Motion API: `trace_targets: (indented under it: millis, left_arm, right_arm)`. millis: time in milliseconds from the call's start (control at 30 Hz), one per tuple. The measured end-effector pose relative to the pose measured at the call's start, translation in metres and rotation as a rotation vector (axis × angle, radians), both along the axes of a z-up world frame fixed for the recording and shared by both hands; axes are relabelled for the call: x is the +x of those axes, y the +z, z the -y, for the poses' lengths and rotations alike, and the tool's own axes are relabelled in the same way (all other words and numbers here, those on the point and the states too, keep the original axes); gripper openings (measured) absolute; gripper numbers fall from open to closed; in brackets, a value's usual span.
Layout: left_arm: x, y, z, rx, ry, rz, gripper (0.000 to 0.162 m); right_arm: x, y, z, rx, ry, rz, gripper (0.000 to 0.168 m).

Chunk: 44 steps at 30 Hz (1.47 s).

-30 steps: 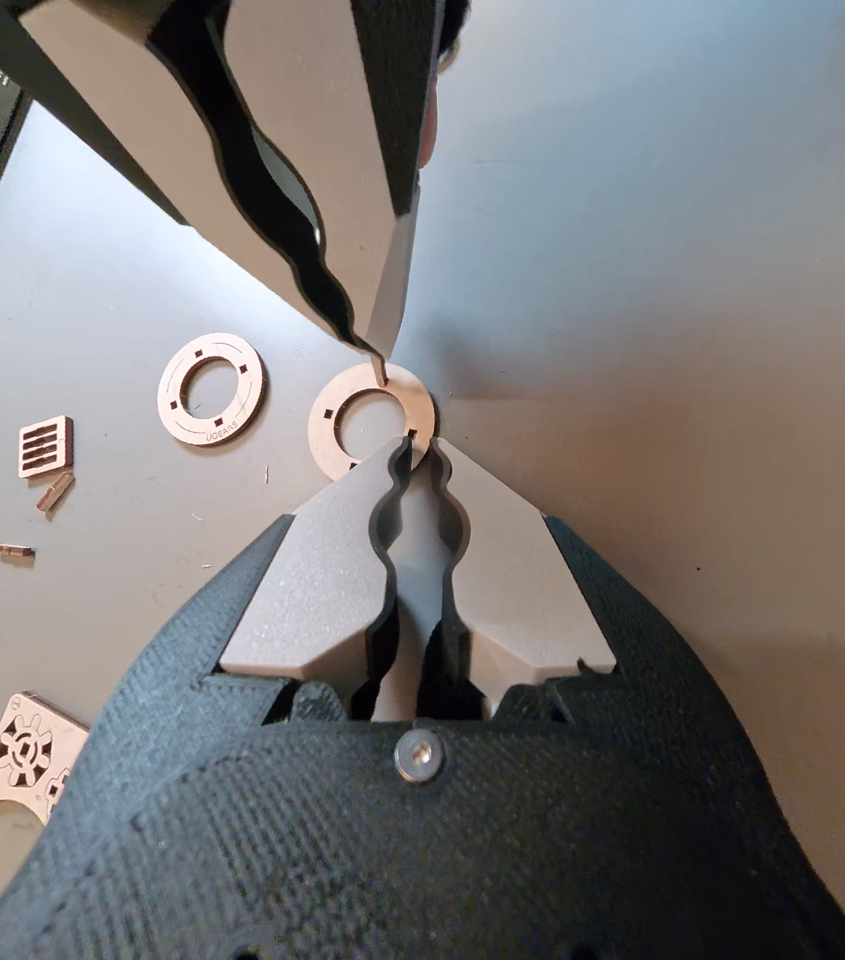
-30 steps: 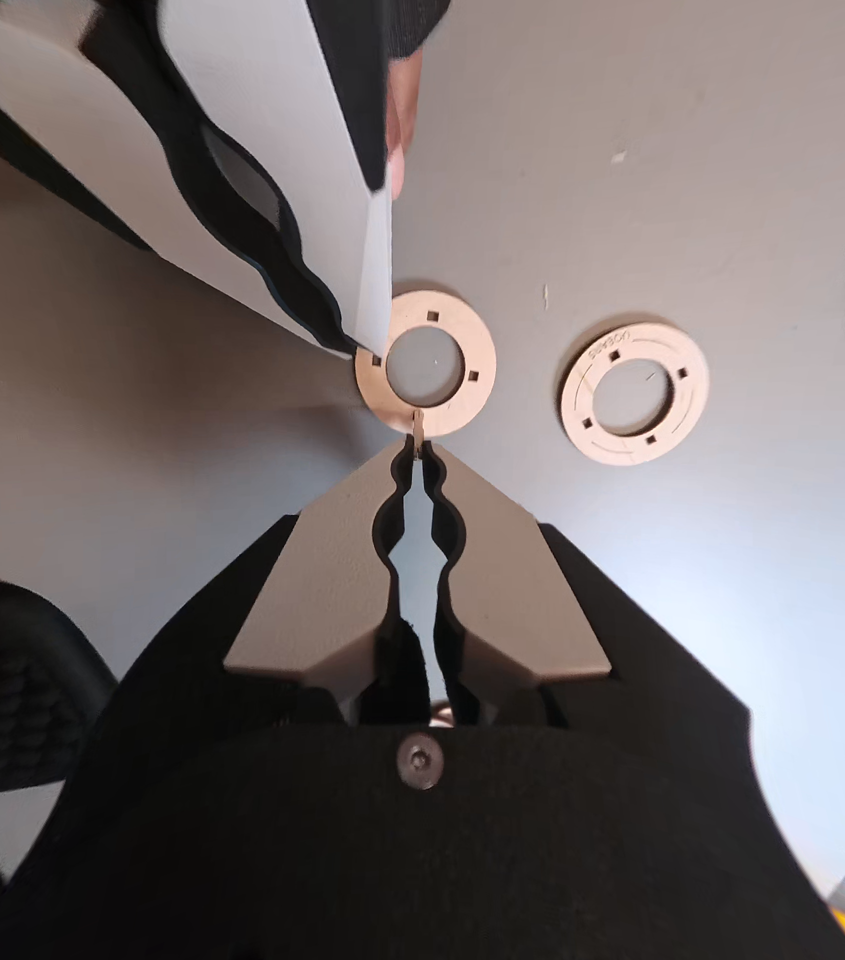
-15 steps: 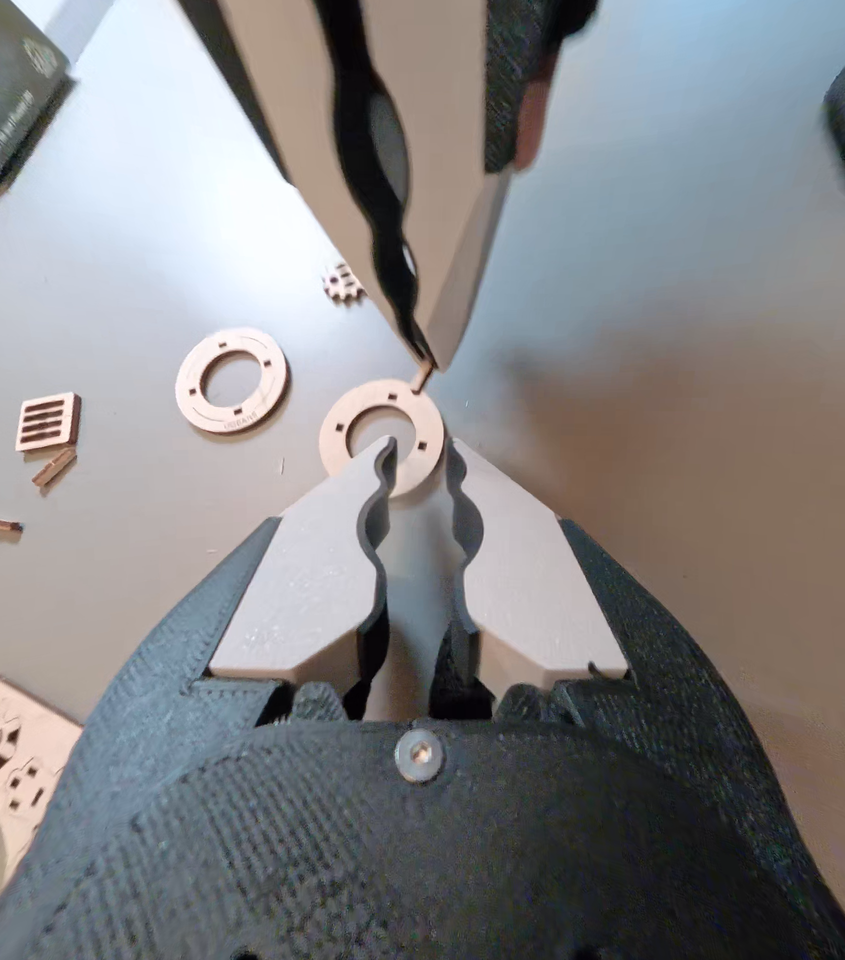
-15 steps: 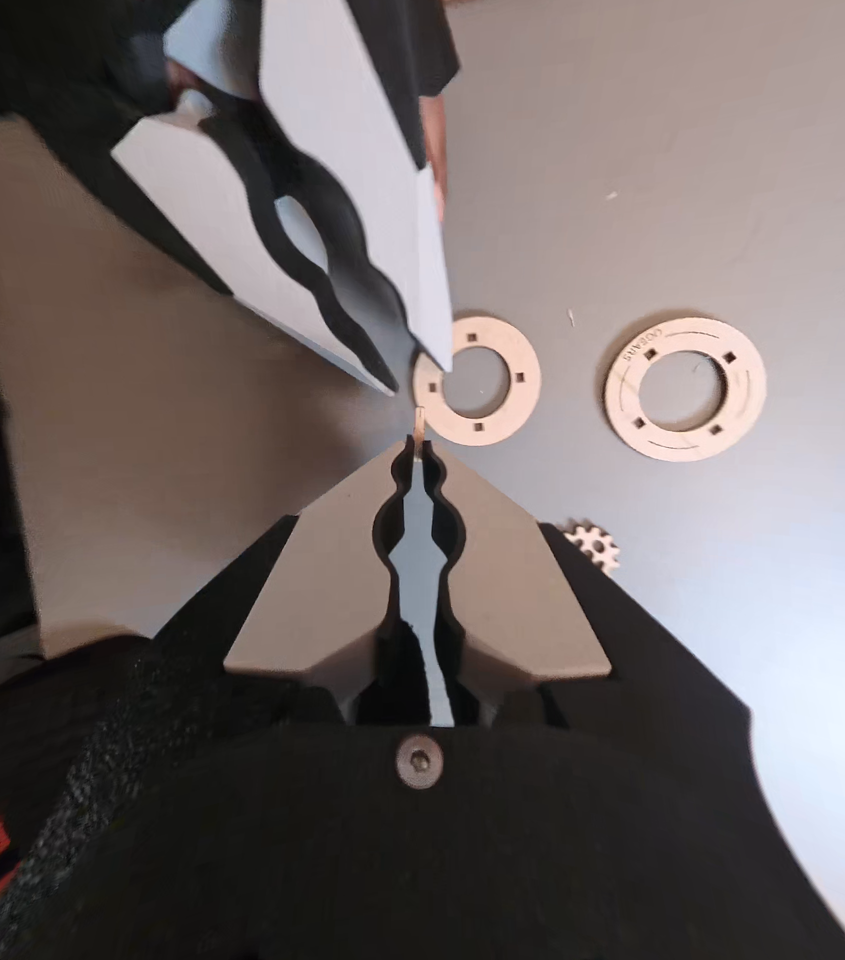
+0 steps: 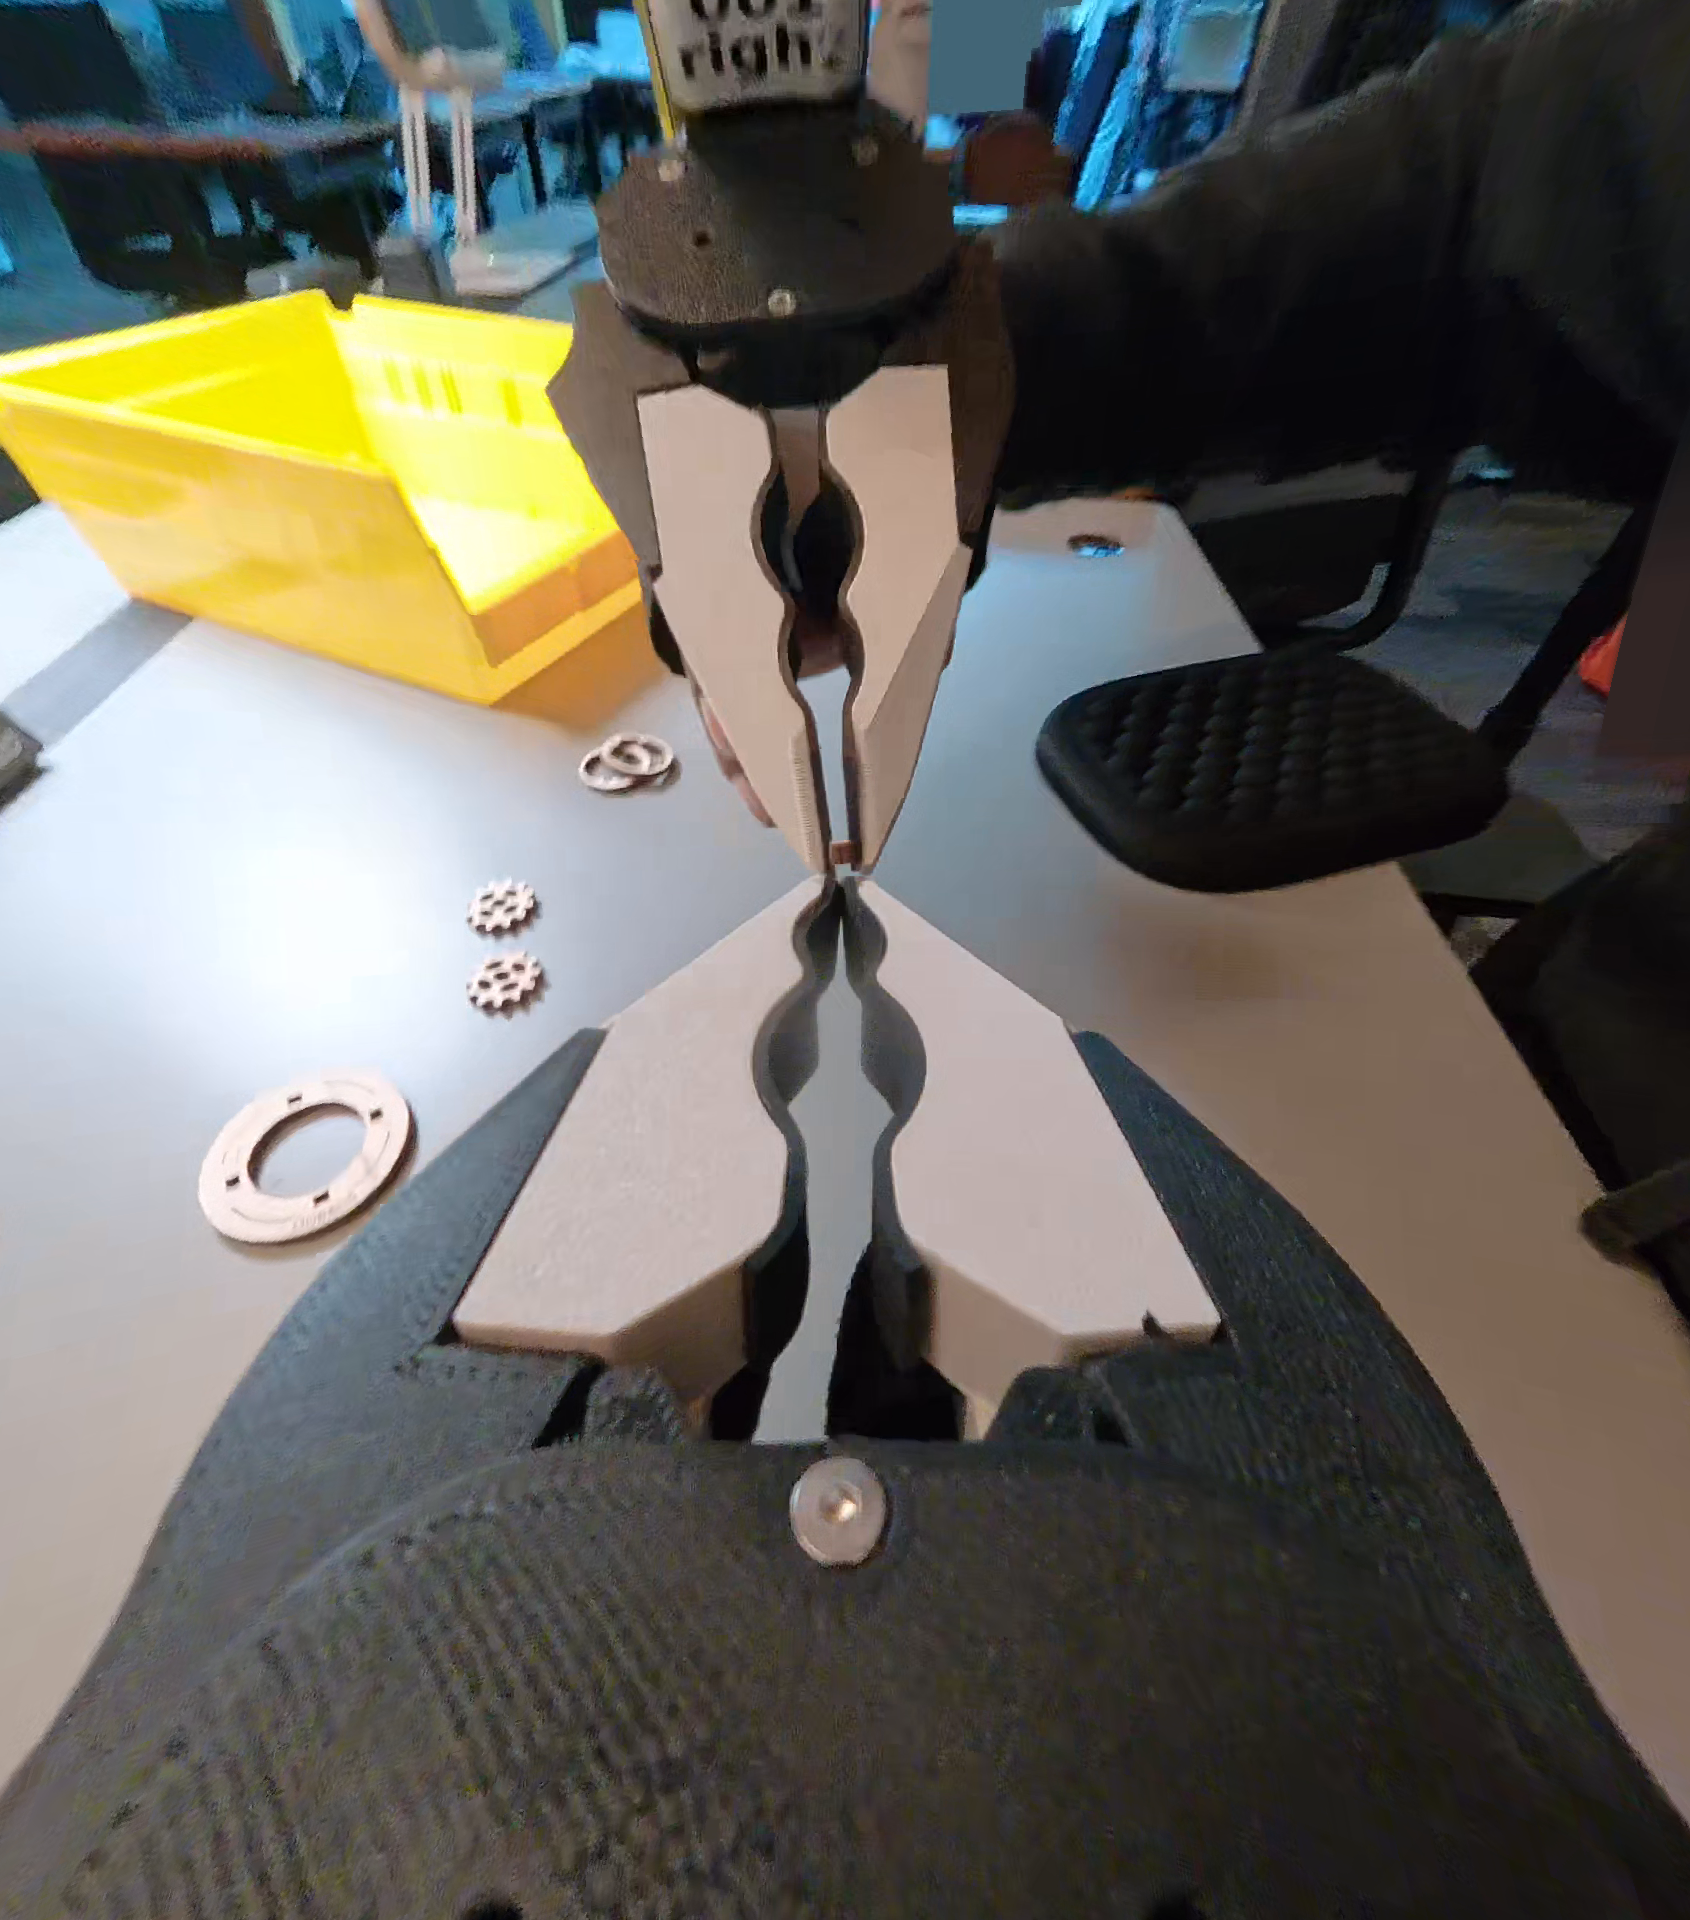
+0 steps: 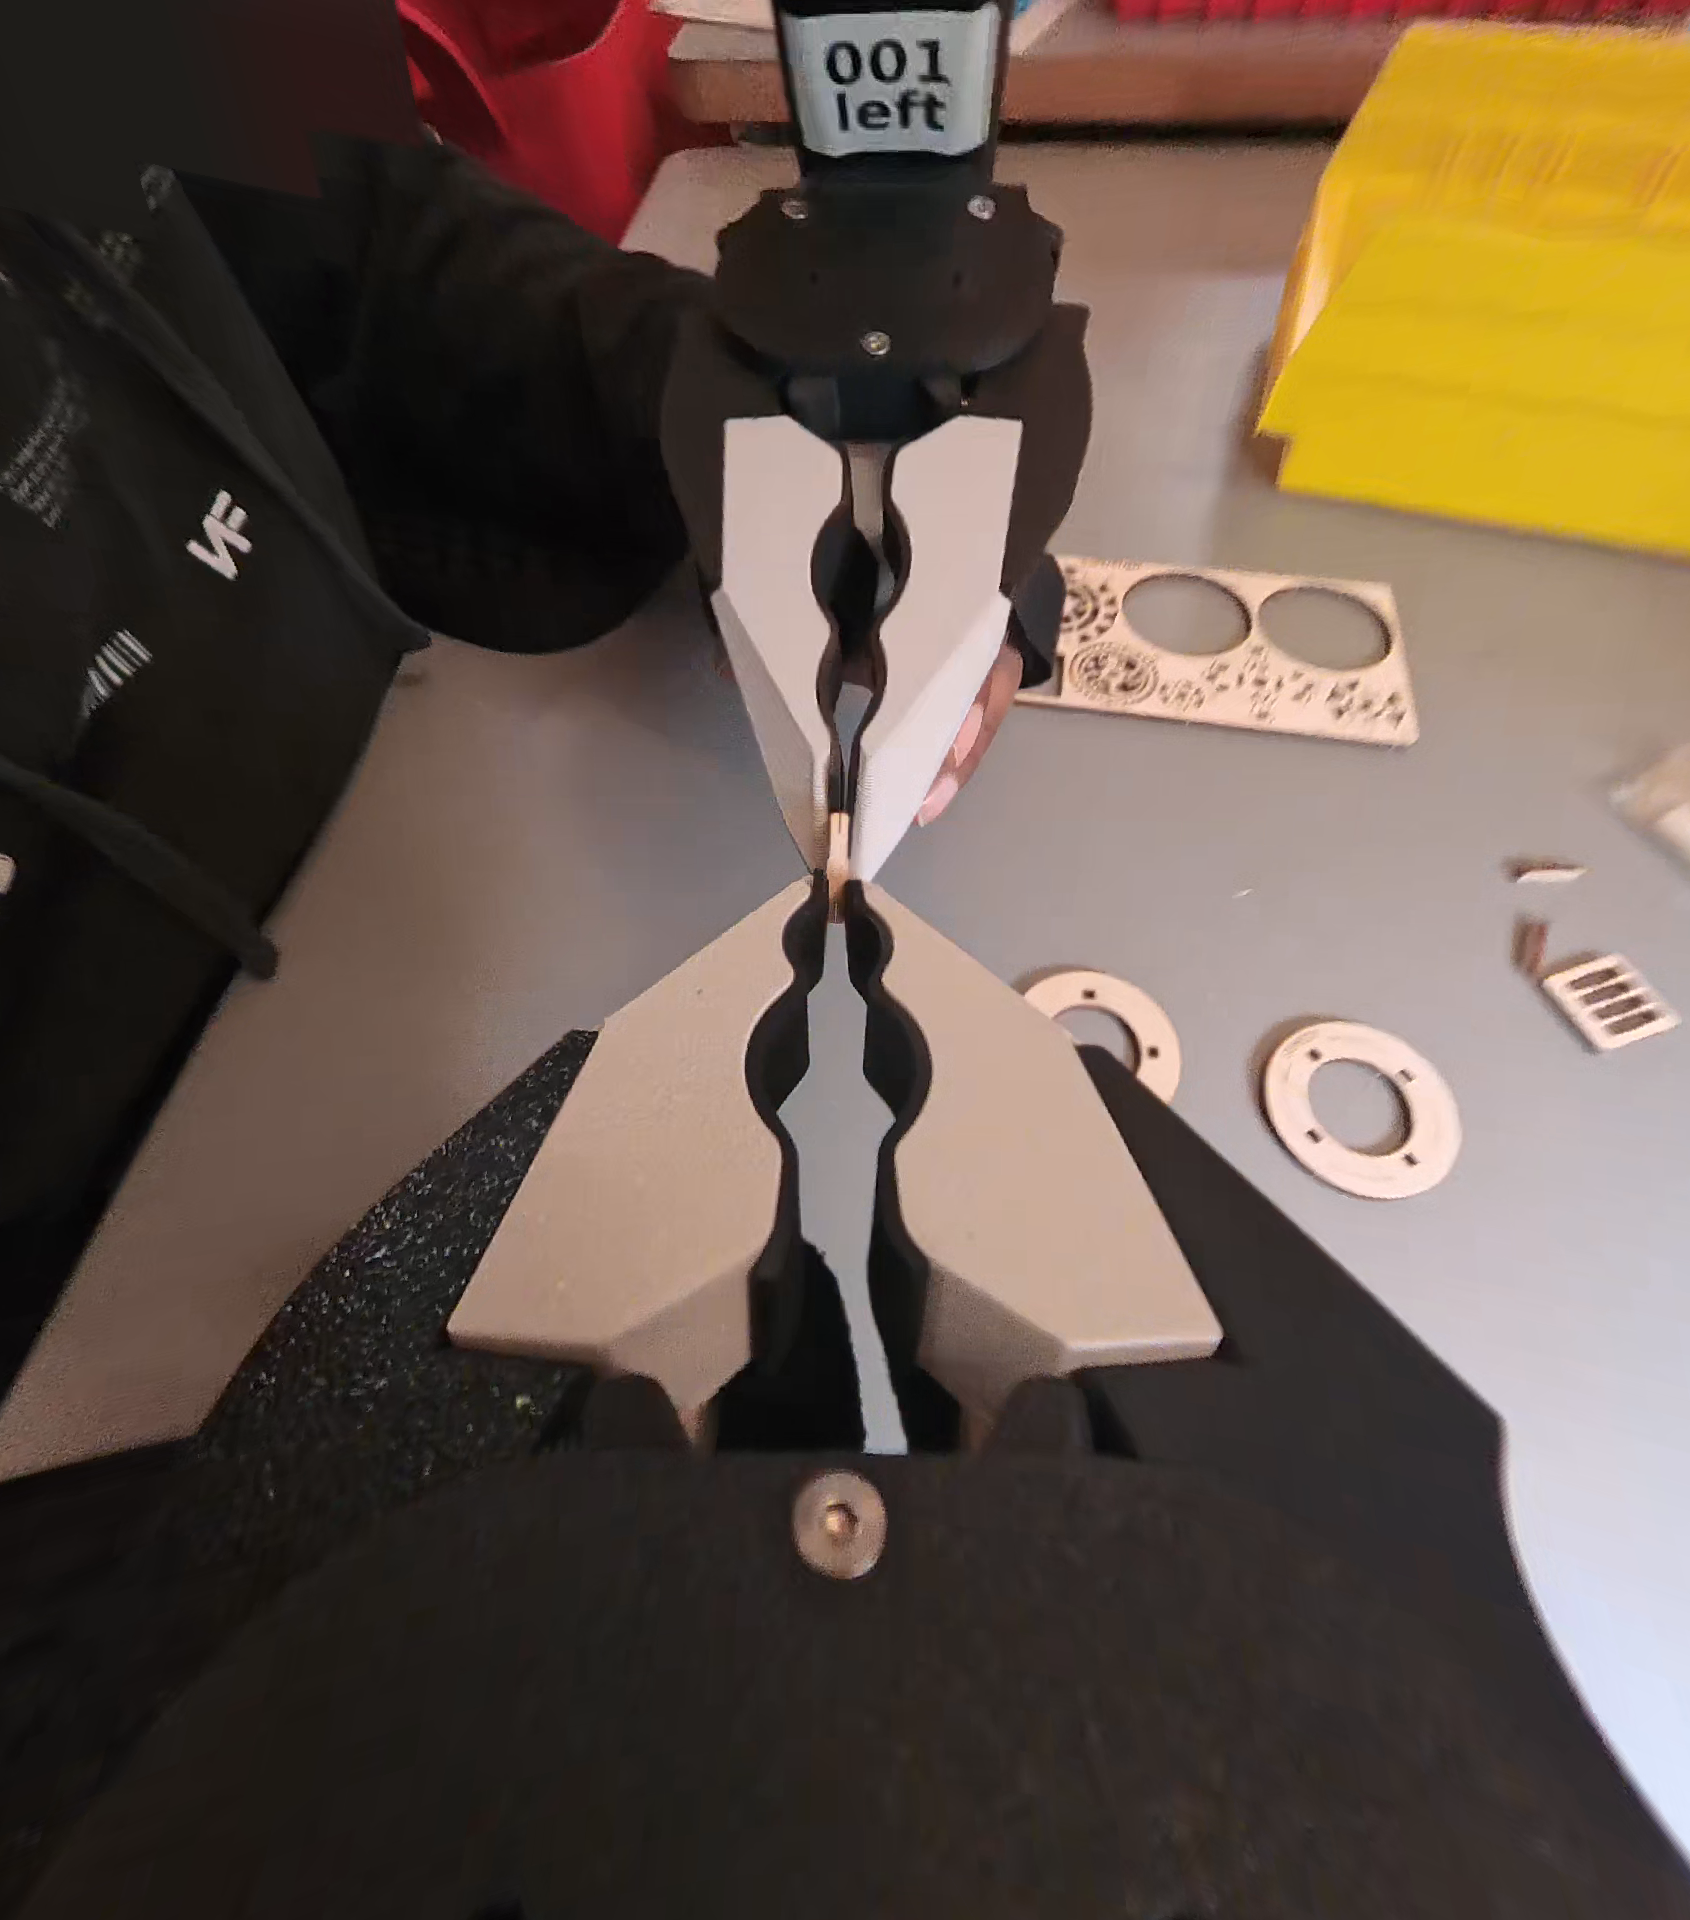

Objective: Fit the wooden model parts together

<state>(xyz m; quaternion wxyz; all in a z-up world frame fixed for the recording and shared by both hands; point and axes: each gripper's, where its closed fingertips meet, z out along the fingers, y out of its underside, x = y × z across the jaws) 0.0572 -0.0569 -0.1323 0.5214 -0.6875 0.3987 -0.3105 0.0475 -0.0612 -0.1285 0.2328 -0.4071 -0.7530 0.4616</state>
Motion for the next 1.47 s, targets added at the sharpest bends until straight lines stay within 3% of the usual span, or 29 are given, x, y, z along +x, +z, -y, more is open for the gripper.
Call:
trace_targets:
  millis: [100, 267, 467, 667, 933, 1300, 1467]
  left_arm:
    - [0.002, 0.016, 0.007, 0.057, -0.028, 0.050, 0.000]
    - [0.001, 0.030, 0.014, 0.082, -0.061, 0.119, 0.018]
    - [0.009, 0.032, 0.020, 0.138, -0.078, 0.093, 0.003]
    - [0.006, 0.046, 0.020, 0.149, -0.074, 0.177, 0.002]
    - [-0.007, 0.069, 0.018, -0.031, -0.131, 0.511, 0.002]
    - [-0.009, 0.072, -0.001, -0.466, -0.141, 0.847, 0.001]
    - [-0.011, 0.071, -0.004, -0.559, -0.157, 0.918, 0.001]
  right_arm:
    - [0.003, 0.011, 0.004, 0.099, -0.035, -0.115, 0.000]
    - [0.007, 0.014, 0.006, 0.303, -0.077, -0.208, 0.000]
    - [0.007, 0.018, 0.014, 0.429, -0.080, -0.265, 0.000]
    - [0.006, 0.035, 0.014, 0.520, -0.126, -0.365, 0.002]
    - [0.009, 0.058, 0.011, 0.571, -0.225, -0.486, 0.022]
    - [0.004, 0.064, 0.001, 0.600, -0.324, -0.524, 0.009]
    - [0.002, 0.062, -0.004, 0.576, -0.346, -0.508, 0.007]
